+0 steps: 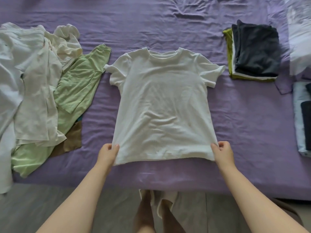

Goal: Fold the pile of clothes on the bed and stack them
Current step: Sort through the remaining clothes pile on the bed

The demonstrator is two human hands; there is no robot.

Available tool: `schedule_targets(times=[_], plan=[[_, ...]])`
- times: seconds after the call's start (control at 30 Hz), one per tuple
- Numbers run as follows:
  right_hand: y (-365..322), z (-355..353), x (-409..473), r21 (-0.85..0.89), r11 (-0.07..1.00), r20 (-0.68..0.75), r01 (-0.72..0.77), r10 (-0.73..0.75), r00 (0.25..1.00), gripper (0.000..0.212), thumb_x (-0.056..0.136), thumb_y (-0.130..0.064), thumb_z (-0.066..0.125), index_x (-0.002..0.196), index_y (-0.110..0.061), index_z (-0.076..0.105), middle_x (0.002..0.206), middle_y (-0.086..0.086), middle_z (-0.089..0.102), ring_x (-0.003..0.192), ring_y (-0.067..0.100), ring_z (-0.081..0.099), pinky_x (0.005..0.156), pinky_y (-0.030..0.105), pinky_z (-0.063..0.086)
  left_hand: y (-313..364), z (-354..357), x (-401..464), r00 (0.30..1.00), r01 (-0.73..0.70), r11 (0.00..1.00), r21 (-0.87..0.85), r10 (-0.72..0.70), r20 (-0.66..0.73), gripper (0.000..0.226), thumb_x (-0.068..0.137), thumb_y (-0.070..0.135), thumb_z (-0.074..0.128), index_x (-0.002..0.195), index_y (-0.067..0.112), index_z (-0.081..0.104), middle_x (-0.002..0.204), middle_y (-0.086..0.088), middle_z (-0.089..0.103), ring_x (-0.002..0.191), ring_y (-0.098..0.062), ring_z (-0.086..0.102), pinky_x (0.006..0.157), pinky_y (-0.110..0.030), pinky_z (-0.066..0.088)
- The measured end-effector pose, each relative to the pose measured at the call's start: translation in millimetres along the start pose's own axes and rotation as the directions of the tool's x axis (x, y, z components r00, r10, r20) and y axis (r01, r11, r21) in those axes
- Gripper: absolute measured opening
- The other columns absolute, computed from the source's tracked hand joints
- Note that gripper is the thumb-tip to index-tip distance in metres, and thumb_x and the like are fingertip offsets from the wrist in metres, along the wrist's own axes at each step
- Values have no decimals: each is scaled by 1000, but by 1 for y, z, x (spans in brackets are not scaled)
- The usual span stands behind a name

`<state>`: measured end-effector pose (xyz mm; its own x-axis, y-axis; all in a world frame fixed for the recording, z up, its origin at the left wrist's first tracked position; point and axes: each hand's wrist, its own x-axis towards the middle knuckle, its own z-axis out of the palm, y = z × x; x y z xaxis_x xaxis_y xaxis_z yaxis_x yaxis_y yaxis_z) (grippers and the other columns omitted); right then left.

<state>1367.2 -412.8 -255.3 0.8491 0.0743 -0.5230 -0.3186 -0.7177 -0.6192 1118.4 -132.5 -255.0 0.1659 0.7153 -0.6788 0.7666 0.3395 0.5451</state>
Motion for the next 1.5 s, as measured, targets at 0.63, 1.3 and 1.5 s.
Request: schedule_targets(times=[0.63, 1.3, 1.5], plan=[[-16, 11, -22, -337, 941, -2, -3, 3, 1000, 27, 87, -13, 62, 112, -2, 59, 113, 18, 59, 105, 34, 54, 86, 38, 42, 21, 4, -1, 993, -108, 928, 357, 116, 0, 26, 86, 22, 62, 111, 16, 58, 102, -1, 62, 93, -22, 58, 73, -32, 42], [-116, 2, 120, -259, 947, 118, 191, -165, 979, 18, 92, -18, 57, 107, -8, 61, 107, 10, 66, 103, 29, 58, 81, 33, 40, 169, 169, -6, 930, -174, 978, 113, 126, 346, 10, 91, 20, 58, 100, 20, 63, 93, 3, 67, 86, -14, 67, 76, -32, 54], [-156, 3, 206, -53, 991, 85, 123, -118, 989, 47, 95, -28, 55, 133, -3, 46, 121, 12, 61, 112, 28, 55, 86, 31, 40, 247, 251, 18, 900, -262, 960, 94, 208, 384, 29, 94, 11, 52, 122, 11, 62, 119, -7, 65, 110, -18, 60, 97, -29, 45]])
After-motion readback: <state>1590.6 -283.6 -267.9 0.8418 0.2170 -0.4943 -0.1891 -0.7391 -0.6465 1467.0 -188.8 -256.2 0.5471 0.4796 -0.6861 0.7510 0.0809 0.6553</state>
